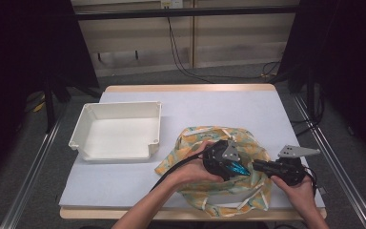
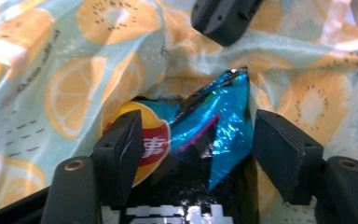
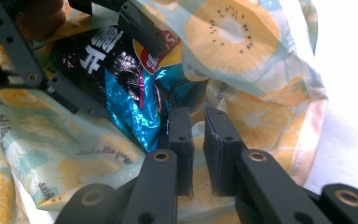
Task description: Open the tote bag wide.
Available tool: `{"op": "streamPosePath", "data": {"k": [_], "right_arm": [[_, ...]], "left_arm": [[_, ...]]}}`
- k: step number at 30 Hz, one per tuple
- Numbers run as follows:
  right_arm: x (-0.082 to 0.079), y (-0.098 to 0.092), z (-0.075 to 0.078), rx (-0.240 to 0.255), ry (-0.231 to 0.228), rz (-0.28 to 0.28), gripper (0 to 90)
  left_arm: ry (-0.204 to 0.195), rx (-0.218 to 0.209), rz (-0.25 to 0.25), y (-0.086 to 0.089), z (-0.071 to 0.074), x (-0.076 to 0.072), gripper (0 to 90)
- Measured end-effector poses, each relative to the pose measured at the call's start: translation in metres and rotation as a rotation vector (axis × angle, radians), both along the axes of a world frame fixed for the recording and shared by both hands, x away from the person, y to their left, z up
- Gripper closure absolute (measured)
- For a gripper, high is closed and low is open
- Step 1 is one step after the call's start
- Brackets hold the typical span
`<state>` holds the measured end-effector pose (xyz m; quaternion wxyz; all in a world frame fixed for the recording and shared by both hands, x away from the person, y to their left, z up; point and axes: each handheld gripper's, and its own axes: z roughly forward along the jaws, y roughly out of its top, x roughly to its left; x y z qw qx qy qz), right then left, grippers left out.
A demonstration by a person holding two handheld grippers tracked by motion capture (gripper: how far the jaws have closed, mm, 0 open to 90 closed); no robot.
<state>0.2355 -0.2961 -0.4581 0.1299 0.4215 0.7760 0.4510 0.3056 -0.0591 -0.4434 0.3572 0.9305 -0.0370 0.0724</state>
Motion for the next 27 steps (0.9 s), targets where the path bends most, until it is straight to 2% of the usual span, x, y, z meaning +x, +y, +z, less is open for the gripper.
{"op": "streamPosePath", "data": {"k": [1,3,6,11,12,14,15,19,21,22,23,25,26,27], "right_arm": [[0.0000,-0.0001,-0.0001,0.001,0.000,0.001,81.0],[0.0000,-0.0001,-0.0002,0.001,0.002,0.001,81.1],[0.0004,0.0001,-0.0006,0.000,0.000,0.003,81.1],[0.0005,0.0010,-0.0010,-0.002,-0.001,0.004,81.1],[0.0004,0.0012,-0.0011,-0.003,0.000,0.003,81.1],[0.0002,0.0016,-0.0011,-0.001,0.002,0.004,81.1],[0.0001,0.0020,-0.0011,-0.002,0.002,0.002,81.1],[0.0002,0.0019,-0.0010,0.001,0.004,0.004,81.1],[0.0002,0.0019,-0.0011,0.001,0.003,0.005,81.2],[0.0003,0.0018,-0.0012,-0.001,0.001,0.005,81.2],[0.0003,0.0018,-0.0012,-0.001,0.001,0.005,81.2],[0.0004,0.0019,-0.0014,-0.001,0.002,0.006,81.2],[0.0005,0.0020,-0.0014,0.000,0.003,0.010,81.1],[0.0005,0.0020,-0.0014,0.000,0.003,0.010,81.1]], "left_arm": [[-0.020,0.011,-0.009,-0.0001,-0.0018,-0.0017,29.1],[-0.054,0.028,0.001,-0.0002,-0.0018,-0.0039,28.9],[-0.043,0.019,0.006,-0.0001,-0.0020,-0.0014,30.6],[-0.107,0.046,-0.004,-0.0022,-0.0053,-0.0073,31.9],[-0.126,0.052,-0.001,-0.0026,-0.0056,-0.0083,36.6],[-0.132,0.055,0.003,-0.0024,-0.0055,-0.0083,37.8],[-0.150,0.060,0.007,-0.0025,-0.0060,-0.0089,41.5],[-0.148,0.067,0.021,-0.0019,-0.0053,-0.0083,55.2],[-0.126,0.060,0.032,-0.0010,-0.0042,-0.0067,59.5],[-0.121,0.053,0.040,-0.0003,-0.0031,-0.0052,66.7],[-0.114,0.056,0.037,0.0003,-0.0020,-0.0043,66.7],[-0.108,0.058,0.042,0.0007,-0.0006,-0.0037,72.7],[-0.101,0.055,0.050,0.0014,0.0009,-0.0027,79.0],[-0.088,0.045,0.052,0.0020,0.0012,-0.0015,79.0]]}}
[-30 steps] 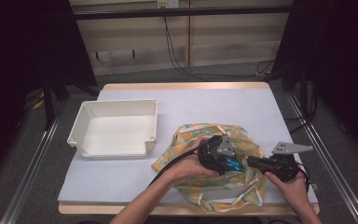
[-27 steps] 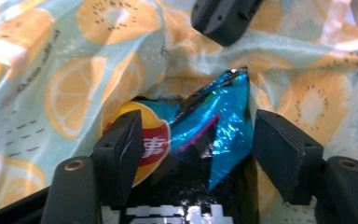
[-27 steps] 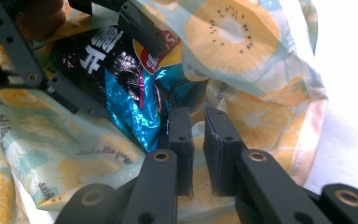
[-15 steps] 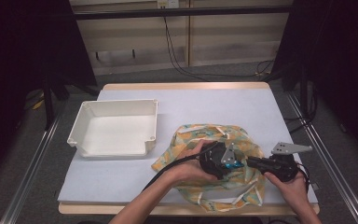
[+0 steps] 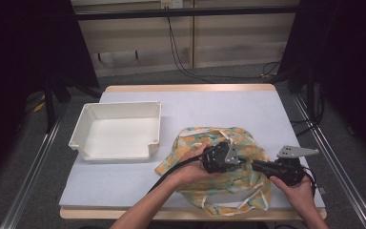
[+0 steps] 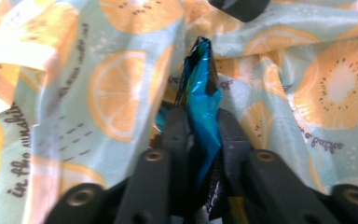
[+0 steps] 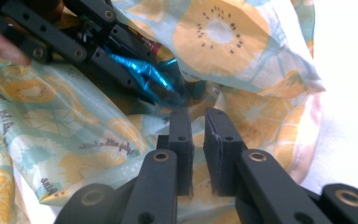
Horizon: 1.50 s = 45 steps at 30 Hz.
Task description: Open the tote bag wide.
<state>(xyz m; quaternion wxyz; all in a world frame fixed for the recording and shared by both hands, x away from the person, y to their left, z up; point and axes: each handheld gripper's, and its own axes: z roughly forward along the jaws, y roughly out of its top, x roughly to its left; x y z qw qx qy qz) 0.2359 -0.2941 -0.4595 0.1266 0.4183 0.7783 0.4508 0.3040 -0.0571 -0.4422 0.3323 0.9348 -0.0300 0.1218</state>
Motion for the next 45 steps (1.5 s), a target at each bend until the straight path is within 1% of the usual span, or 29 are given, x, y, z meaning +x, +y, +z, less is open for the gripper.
{"op": "streamPosePath", "data": {"k": [1,2,3,4,6,9,11,14,15,17,18,19,20,21,23,24,25,26,27,30,31,32,34,36,37,38,39,41,45], "right_arm": [[0.000,0.000,0.000,0.000,0.001,-0.001,81.1],[0.000,0.000,0.000,0.002,-0.002,0.002,81.1],[0.000,0.000,0.000,0.003,-0.002,0.001,80.9],[0.000,0.000,0.000,0.003,-0.004,-0.002,80.9],[0.000,0.000,0.001,0.006,-0.006,0.001,80.6],[0.000,0.000,0.002,0.008,-0.012,0.005,79.9],[-0.001,0.000,0.003,0.017,-0.020,0.006,77.6],[-0.002,0.001,0.005,0.021,-0.033,0.010,76.8],[-0.002,0.001,0.005,0.022,-0.035,0.013,75.7],[-0.002,0.000,0.008,0.027,-0.042,0.007,75.7],[-0.002,0.000,0.008,0.033,-0.045,0.004,74.7],[-0.001,-0.001,0.009,0.037,-0.046,0.002,74.0],[0.000,-0.001,0.009,0.039,-0.049,-0.004,74.0],[0.001,-0.002,0.009,0.040,-0.050,-0.001,73.4],[0.002,-0.002,0.009,0.041,-0.044,-0.007,72.0],[0.002,-0.002,0.009,0.040,-0.040,-0.015,72.0],[0.003,-0.002,0.007,0.037,-0.036,-0.007,72.0],[0.003,-0.002,0.007,0.037,-0.036,-0.007,72.0],[0.003,-0.002,0.007,0.039,-0.035,-0.003,72.0],[-0.001,0.000,0.010,0.041,-0.043,0.007,72.0],[-0.003,0.000,0.012,0.045,-0.049,0.012,72.0],[-0.005,0.000,0.015,0.047,-0.062,0.015,72.0],[-0.008,-0.001,0.021,0.056,-0.077,0.019,72.0],[-0.010,-0.003,0.028,0.071,-0.093,0.018,72.0],[-0.011,-0.003,0.031,0.082,-0.101,0.022,71.8],[-0.011,-0.003,0.035,0.086,-0.107,0.027,70.5],[-0.011,-0.002,0.037,0.083,-0.112,0.036,69.6],[-0.009,0.002,0.043,0.080,-0.128,0.050,66.0],[0.001,0.014,0.052,0.072,-0.144,0.080,56.0]], "left_arm": [[0.011,-0.001,0.011,0.001,0.002,0.002,81.0],[0.031,-0.014,0.012,0.003,0.004,0.004,84.3],[0.056,-0.034,0.029,0.006,0.007,0.006,86.7],[0.072,-0.055,0.032,0.008,0.009,0.008,89.1],[0.116,-0.092,0.035,0.014,0.014,0.011,90.0],[0.166,-0.148,0.030,0.021,0.022,0.014,90.0],[0.173,-0.177,0.009,0.024,0.027,0.014,90.0],[0.196,-0.221,-0.013,0.029,0.035,0.012,90.0],[0.205,-0.243,-0.023,0.031,0.039,0.012,90.0],[0.244,-0.297,-0.043,0.036,0.045,0.011,90.0],[0.253,-0.310,-0.056,0.039,0.048,0.011,90.0],[0.274,-0.330,-0.068,0.041,0.051,0.011,90.0],[0.271,-0.340,-0.076,0.043,0.052,0.010,90.0],[0.285,-0.353,-0.078,0.045,0.053,0.009,90.0],[0.280,-0.361,-0.097,0.046,0.054,0.007,90.0],[0.275,-0.357,-0.107,0.047,0.054,0.006,90.0],[0.276,-0.361,-0.107,0.047,0.054,0.004,90.0],[0.262,-0.343,-0.107,0.047,0.053,0.004,90.0],[0.263,-0.345,-0.105,0.046,0.051,0.003,90.0],[0.254,-0.304,-0.086,0.045,0.044,0.005,90.0],[0.250,-0.282,-0.084,0.045,0.041,0.007,90.0],[0.249,-0.272,-0.073,0.045,0.038,0.008,90.0],[0.228,-0.225,-0.070,0.044,0.031,0.010,90.0],[0.241,-0.217,-0.072,0.043,0.027,0.010,90.0],[0.240,-0.207,-0.068,0.043,0.025,0.010,90.0],[0.245,-0.215,-0.069,0.042,0.024,0.009,90.0],[0.238,-0.205,-0.074,0.041,0.024,0.008,90.0],[0.239,-0.197,-0.072,0.040,0.023,0.007,90.0],[0.243,-0.208,-0.074,0.041,0.024,0.008,90.0]]}}
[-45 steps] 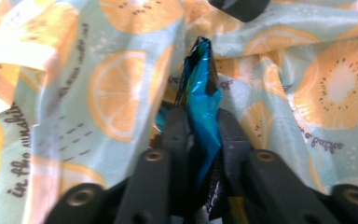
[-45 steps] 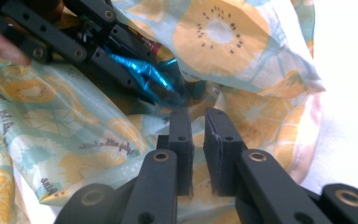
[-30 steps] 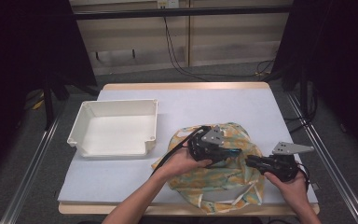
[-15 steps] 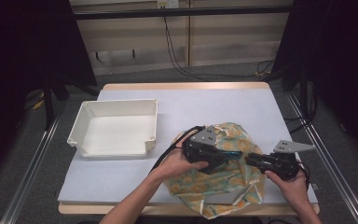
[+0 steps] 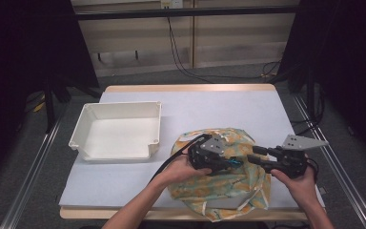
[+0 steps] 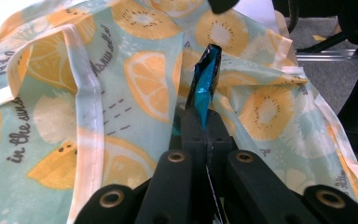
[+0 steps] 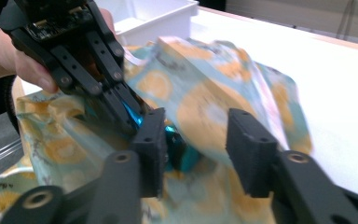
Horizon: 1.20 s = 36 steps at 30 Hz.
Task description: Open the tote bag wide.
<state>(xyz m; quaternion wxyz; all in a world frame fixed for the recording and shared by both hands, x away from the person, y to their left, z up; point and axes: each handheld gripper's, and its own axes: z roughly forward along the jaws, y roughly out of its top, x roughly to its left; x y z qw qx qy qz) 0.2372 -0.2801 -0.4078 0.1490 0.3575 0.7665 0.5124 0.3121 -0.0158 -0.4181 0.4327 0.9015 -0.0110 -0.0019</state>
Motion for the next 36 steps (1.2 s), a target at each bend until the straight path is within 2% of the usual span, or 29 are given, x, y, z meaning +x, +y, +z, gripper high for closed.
{"op": "streamPosePath", "data": {"k": [4,6,9,14,19,21,24,28,32,34,36], "right_arm": [[0.015,0.016,0.002,-0.018,0.002,0.047,49.9],[0.024,0.026,-0.001,-0.026,0.014,0.073,44.0],[0.028,0.031,-0.004,-0.035,0.019,0.092,41.3],[0.036,0.038,-0.010,-0.067,0.023,0.101,36.7],[0.045,0.039,-0.015,-0.085,0.040,0.096,37.9],[0.049,0.040,-0.017,-0.091,0.044,0.094,40.7],[0.055,0.041,-0.020,-0.096,0.052,0.087,44.9],[0.061,0.046,-0.021,-0.112,0.044,0.089,51.5],[0.065,0.048,-0.020,-0.114,0.034,0.100,73.3],[0.067,0.048,-0.020,-0.096,0.047,0.109,85.0],[0.071,0.046,-0.020,-0.070,0.061,0.110,89.4]], "left_arm": [[-0.002,0.000,-0.001,0.001,0.001,0.000,90.0],[-0.005,-0.001,-0.005,0.001,0.001,-0.001,90.0],[-0.010,-0.003,-0.009,0.001,0.001,-0.003,90.0],[-0.015,0.001,-0.022,0.002,0.001,-0.005,90.0],[-0.025,0.006,-0.020,0.002,0.001,-0.006,90.0],[-0.022,0.004,-0.032,0.001,0.001,-0.006,90.0],[-0.039,0.011,-0.039,0.001,0.001,-0.008,90.0],[-0.045,0.009,-0.036,0.001,0.001,-0.009,90.0],[-0.056,0.002,-0.037,0.001,0.002,-0.010,90.0],[-0.058,0.009,-0.036,0.001,0.002,-0.011,90.0],[-0.064,0.008,-0.036,0.002,0.002,-0.011,90.0]]}}
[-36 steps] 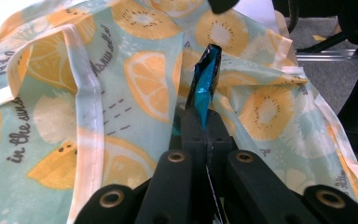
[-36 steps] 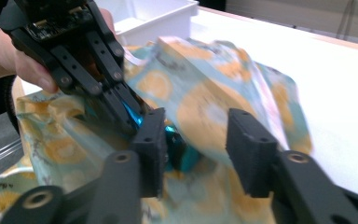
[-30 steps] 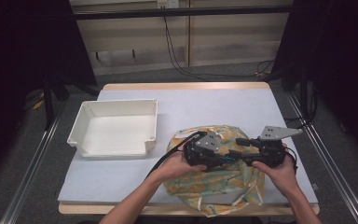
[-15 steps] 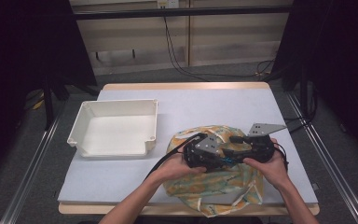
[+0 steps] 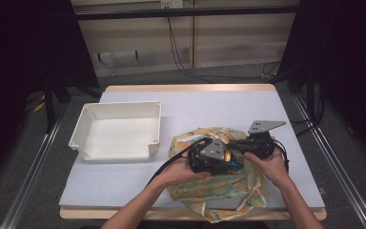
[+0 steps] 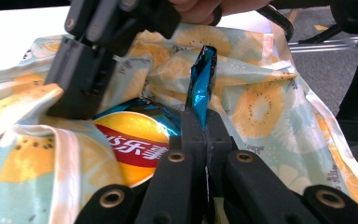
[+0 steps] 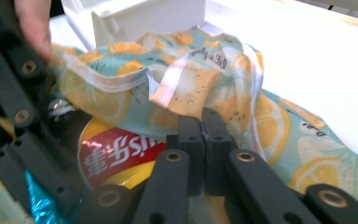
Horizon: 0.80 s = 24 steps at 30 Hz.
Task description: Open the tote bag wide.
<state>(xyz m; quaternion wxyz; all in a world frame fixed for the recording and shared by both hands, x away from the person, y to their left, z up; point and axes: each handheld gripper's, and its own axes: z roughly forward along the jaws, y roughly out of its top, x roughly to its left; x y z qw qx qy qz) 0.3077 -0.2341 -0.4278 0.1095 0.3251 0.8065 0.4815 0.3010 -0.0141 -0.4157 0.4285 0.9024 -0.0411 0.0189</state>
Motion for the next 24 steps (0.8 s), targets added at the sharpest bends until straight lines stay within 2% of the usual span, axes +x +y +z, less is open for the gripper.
{"op": "streamPosePath", "data": {"k": [3,10,16,22,24], "right_arm": [[0.007,-0.004,0.002,0.026,0.004,-0.009,90.0],[0.031,-0.012,0.008,0.051,0.003,-0.046,90.0],[0.051,-0.018,0.005,0.086,0.028,-0.076,90.0],[0.066,-0.024,0.002,0.105,0.027,-0.101,90.0],[0.073,-0.026,-0.002,0.102,0.040,-0.110,90.0]], "left_arm": [[-0.001,-0.010,0.002,0.002,0.002,0.000,90.0],[-0.002,-0.044,-0.004,0.007,0.007,-0.004,90.0],[-0.013,-0.059,-0.008,0.011,0.009,-0.006,90.0],[-0.008,-0.080,-0.007,0.014,0.008,-0.009,90.0],[0.001,-0.082,-0.016,0.014,0.007,-0.009,90.0]]}}
